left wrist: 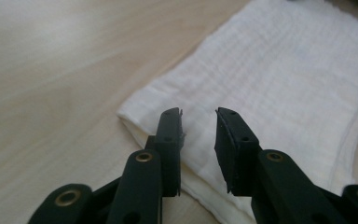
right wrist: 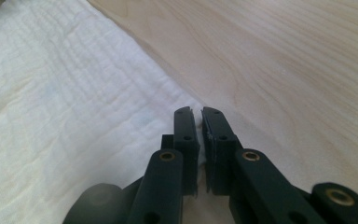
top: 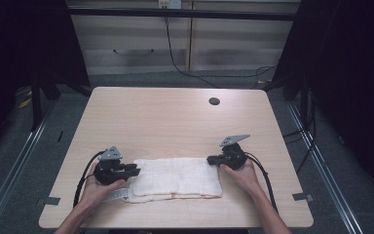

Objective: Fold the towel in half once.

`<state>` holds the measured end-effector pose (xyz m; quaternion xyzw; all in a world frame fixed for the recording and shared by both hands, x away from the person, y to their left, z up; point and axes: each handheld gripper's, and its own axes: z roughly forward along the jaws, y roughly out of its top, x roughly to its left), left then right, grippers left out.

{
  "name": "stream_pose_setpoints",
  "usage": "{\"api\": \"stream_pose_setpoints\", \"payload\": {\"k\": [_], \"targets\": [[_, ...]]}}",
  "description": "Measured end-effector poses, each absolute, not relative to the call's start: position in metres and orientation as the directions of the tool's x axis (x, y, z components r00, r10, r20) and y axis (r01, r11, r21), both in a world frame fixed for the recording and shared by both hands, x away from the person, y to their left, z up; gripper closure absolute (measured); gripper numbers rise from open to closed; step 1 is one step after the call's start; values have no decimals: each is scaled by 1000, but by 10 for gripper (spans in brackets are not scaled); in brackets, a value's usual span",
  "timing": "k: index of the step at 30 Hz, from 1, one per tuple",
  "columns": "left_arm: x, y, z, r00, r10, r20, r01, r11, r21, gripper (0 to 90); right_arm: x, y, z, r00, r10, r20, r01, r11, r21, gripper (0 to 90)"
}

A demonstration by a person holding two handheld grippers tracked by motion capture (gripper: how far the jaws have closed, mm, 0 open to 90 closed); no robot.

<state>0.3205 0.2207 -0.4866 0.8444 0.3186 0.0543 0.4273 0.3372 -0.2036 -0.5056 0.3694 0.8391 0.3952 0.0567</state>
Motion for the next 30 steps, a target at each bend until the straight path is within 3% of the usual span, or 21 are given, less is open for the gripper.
{"api": "stream_pose_setpoints", "payload": {"k": [9, 11, 23, 27, 30], "targets": [[357, 223, -491, 748, 630, -208, 537, -391, 748, 631, 338, -205, -507, -720, 661, 212, 580, 405, 707, 851], [358, 224, -495, 747, 622, -233, 554, -391, 735, 605, 338, -205, -507, -718, 663, 212, 581, 403, 707, 851], [354, 217, -504, 784, 588, -196, 523, -458, 718, 604, 339, -205, -506, -717, 665, 210, 581, 404, 706, 851], [352, 216, -505, 808, 564, -173, 493, -484, 723, 780, 339, -205, -507, -712, 668, 217, 586, 395, 707, 851], [349, 213, -504, 813, 561, -157, 483, -498, 720, 841, 339, -205, -505, -713, 667, 217, 580, 387, 717, 851]]}}
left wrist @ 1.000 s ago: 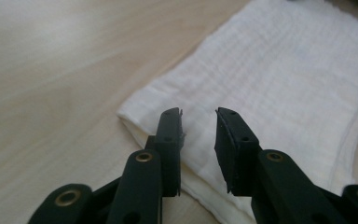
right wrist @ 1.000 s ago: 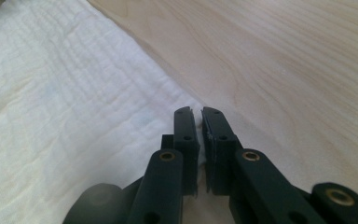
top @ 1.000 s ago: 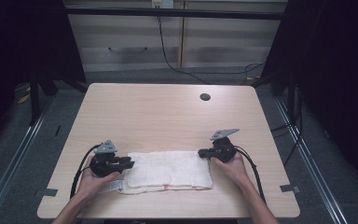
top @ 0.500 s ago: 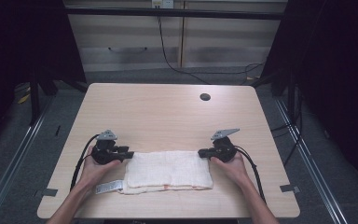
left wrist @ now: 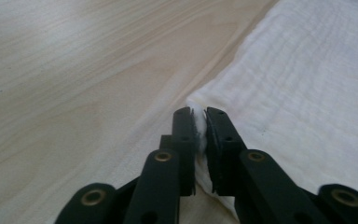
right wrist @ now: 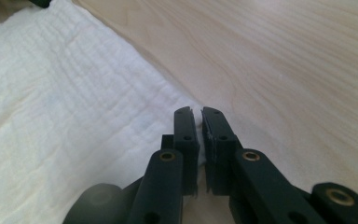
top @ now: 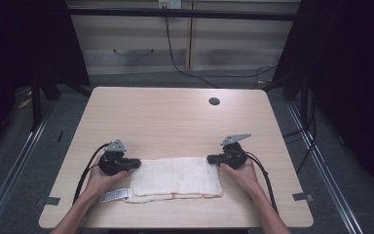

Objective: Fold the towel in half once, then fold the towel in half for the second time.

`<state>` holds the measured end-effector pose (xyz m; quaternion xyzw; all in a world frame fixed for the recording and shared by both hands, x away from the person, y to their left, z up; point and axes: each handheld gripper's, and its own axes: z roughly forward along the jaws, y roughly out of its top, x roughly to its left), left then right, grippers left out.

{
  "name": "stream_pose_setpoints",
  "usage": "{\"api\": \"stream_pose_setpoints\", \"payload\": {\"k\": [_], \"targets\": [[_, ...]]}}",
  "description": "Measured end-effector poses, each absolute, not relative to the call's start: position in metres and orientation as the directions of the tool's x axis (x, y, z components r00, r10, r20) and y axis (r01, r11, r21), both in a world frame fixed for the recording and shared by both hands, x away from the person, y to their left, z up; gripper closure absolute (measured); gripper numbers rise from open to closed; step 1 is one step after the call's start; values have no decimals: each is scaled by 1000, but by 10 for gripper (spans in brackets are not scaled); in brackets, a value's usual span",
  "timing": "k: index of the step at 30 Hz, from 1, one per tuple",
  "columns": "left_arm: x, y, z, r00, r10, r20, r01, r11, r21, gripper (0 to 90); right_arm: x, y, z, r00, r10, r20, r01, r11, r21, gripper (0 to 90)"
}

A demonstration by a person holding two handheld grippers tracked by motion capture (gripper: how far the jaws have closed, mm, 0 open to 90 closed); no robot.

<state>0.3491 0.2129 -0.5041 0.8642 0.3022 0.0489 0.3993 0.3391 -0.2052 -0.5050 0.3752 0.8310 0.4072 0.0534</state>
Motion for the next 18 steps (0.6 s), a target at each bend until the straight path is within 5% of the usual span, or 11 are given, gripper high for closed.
{"api": "stream_pose_setpoints", "payload": {"k": [18], "targets": [[347, 212, -504, 793, 586, -170, 508, -480, 715, 863, 325, -205, -475, -767, 606, 213, 490, 337, 804, 852]]}}
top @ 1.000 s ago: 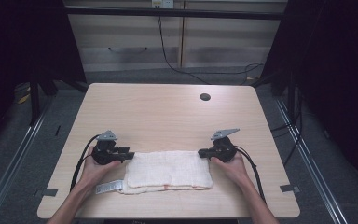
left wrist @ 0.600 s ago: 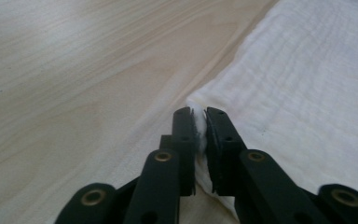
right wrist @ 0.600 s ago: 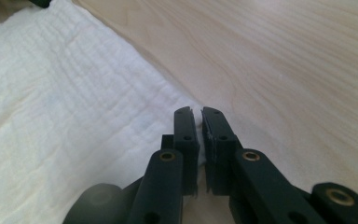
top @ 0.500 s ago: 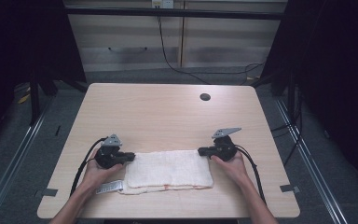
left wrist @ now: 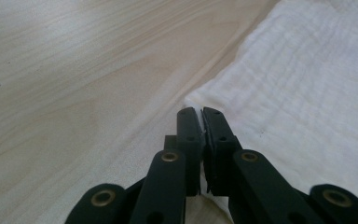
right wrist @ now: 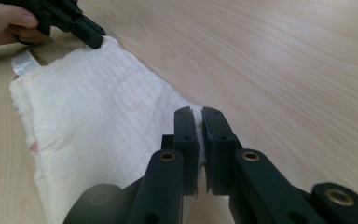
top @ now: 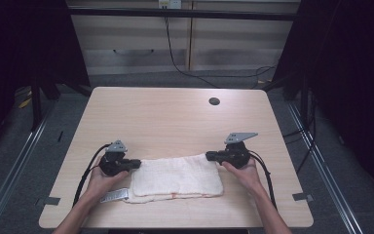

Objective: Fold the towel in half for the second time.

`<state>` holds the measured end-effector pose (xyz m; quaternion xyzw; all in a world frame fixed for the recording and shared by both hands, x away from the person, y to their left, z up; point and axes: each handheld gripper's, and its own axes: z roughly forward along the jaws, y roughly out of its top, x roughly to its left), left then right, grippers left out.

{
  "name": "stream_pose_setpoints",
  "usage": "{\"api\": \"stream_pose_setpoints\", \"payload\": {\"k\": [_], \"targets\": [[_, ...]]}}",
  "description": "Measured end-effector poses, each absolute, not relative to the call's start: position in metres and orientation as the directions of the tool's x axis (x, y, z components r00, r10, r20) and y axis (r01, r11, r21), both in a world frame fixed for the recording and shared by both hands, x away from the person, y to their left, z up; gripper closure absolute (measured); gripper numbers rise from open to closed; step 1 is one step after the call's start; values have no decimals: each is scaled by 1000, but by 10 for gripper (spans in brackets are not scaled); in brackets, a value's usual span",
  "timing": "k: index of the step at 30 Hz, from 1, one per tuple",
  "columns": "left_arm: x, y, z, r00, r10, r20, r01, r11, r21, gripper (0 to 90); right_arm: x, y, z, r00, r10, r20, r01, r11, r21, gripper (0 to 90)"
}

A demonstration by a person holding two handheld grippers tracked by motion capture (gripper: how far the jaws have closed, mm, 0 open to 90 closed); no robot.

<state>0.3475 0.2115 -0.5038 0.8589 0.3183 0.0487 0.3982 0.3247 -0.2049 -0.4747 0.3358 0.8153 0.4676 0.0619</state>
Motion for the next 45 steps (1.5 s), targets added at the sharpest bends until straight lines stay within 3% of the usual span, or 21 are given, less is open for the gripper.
{"api": "stream_pose_setpoints", "payload": {"k": [21, 40, 45], "targets": [[343, 208, -503, 774, 616, -146, 515, -478, 712, 865, 283, -179, -460, -850, 482, 214, 428, 393, 814, 852], [344, 205, -502, 761, 636, -128, 519, -479, 708, 865, 249, -157, -493, -884, 377, 277, 454, 553, 699, 844], [345, 205, -502, 756, 643, -123, 518, -473, 713, 864, 251, -156, -497, -878, 394, 272, 467, 580, 667, 850]]}}
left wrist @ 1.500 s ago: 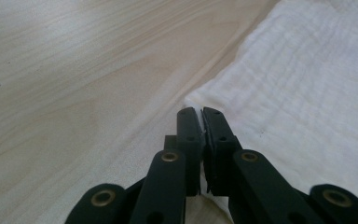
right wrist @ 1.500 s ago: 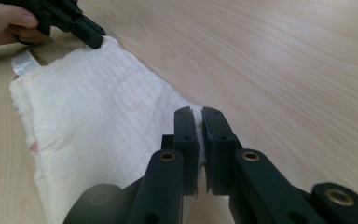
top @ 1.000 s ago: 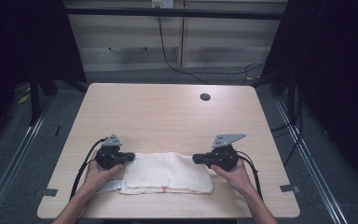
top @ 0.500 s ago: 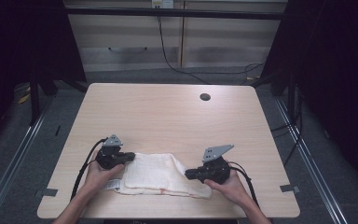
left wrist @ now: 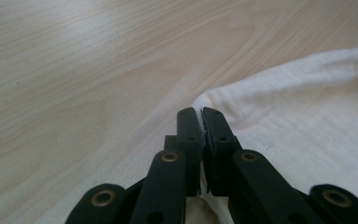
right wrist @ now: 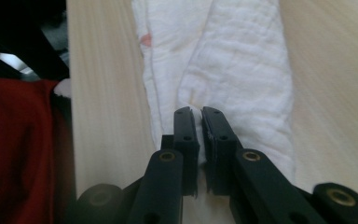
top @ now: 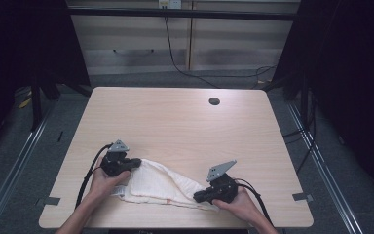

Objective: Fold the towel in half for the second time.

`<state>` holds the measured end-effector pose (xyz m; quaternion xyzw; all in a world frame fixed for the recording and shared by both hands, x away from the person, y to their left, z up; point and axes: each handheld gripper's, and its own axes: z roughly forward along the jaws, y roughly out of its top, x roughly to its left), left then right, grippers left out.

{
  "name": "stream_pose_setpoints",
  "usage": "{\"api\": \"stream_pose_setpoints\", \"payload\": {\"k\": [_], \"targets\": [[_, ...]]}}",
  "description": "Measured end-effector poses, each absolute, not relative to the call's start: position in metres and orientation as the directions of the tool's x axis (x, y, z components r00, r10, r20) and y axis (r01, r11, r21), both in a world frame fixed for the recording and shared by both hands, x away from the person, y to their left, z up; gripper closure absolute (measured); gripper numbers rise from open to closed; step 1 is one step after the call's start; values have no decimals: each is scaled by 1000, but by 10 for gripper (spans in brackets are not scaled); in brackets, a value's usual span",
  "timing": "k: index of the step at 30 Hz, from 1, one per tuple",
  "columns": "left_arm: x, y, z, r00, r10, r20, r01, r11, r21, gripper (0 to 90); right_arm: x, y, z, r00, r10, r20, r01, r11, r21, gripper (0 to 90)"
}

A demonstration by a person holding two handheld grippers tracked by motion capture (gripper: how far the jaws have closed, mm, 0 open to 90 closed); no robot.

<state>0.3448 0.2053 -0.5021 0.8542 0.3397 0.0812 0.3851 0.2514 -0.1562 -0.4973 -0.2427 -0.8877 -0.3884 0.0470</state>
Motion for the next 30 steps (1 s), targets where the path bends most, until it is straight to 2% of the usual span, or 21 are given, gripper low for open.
{"api": "stream_pose_setpoints", "payload": {"k": [5, 21, 30], "targets": [[342, 203, -494, 761, 634, -137, 504, -445, 740, 862, 260, -157, -495, -868, 440, 232, 473, 588, 656, 852], [340, 184, -448, 797, 598, -88, 359, -349, 866, 861, 303, -171, -494, -798, 566, 209, 553, 547, 629, 856], [308, 177, -452, 863, 505, -6, 284, -475, 833, 861, 306, -171, -496, -781, 587, 212, 564, 517, 644, 858]]}}
